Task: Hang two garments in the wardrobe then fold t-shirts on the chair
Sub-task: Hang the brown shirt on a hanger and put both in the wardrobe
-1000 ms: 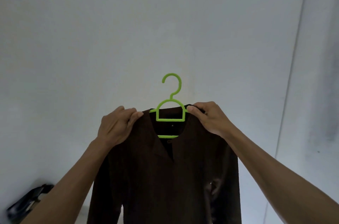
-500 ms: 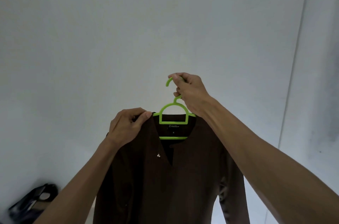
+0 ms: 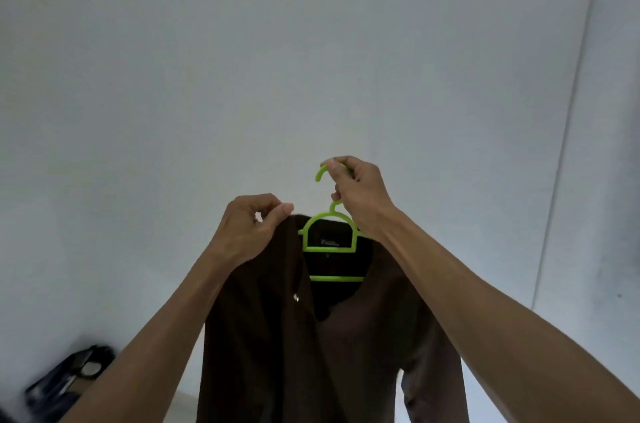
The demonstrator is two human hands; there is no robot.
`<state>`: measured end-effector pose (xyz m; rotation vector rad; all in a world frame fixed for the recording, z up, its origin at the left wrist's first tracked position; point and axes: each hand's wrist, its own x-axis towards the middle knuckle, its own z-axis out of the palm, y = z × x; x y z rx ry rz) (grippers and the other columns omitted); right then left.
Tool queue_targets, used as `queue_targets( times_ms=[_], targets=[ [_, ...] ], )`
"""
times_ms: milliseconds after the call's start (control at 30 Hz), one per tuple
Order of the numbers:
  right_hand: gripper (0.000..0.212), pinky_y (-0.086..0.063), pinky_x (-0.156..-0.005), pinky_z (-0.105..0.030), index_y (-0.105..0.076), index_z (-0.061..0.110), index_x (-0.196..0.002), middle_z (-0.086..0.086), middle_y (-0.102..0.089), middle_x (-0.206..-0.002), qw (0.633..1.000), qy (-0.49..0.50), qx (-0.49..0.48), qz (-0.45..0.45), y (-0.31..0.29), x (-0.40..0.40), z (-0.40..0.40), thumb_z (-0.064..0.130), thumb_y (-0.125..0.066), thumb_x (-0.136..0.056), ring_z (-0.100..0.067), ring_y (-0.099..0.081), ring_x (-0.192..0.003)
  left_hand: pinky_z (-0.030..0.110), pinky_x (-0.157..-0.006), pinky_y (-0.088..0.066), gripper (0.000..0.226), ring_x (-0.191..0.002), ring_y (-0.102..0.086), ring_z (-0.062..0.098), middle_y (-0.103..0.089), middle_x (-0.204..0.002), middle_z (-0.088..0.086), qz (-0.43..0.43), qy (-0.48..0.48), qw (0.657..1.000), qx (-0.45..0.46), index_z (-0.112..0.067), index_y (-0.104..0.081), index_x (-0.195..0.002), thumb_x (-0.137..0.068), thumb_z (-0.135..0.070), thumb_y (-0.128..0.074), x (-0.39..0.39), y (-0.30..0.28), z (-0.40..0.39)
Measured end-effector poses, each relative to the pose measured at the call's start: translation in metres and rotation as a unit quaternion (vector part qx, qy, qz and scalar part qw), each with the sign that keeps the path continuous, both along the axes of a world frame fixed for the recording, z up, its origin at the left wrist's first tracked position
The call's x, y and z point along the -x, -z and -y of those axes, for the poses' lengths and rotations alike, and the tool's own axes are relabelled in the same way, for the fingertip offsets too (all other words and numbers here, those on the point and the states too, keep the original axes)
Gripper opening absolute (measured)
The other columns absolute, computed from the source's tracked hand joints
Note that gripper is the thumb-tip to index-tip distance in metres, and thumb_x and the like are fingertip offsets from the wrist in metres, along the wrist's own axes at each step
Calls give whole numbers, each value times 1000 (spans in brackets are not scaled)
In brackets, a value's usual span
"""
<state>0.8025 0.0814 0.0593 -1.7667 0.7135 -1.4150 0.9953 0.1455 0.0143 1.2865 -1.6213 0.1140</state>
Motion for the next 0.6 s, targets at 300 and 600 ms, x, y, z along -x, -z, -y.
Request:
queue_targets(
  times_ms=[300,600],
  targets=[
    [17,-50,-65,-29,-73,21,-94,-10,-41,-80,998,-1,1,63,-20,15,20,22,-58,-102,-17,-39,-64,35,-59,-38,72,-50,-40,18,-38,-50,-6,1,-148,983,-105,-18,-28,-57,-88,-82,-14,-52,42,-2],
    [17,-50,-64,-27,-72,18,-99,-8,-41,-72,999,2,21,38,-26,9,18,22,-56,-103,-18,-43,-65,39,-70,-46,58,-81,-54,21,-60,-81,-7,165,-240,957,20,-22,-59,-80,-98,-60,-19,-31,17,-10]
  ],
)
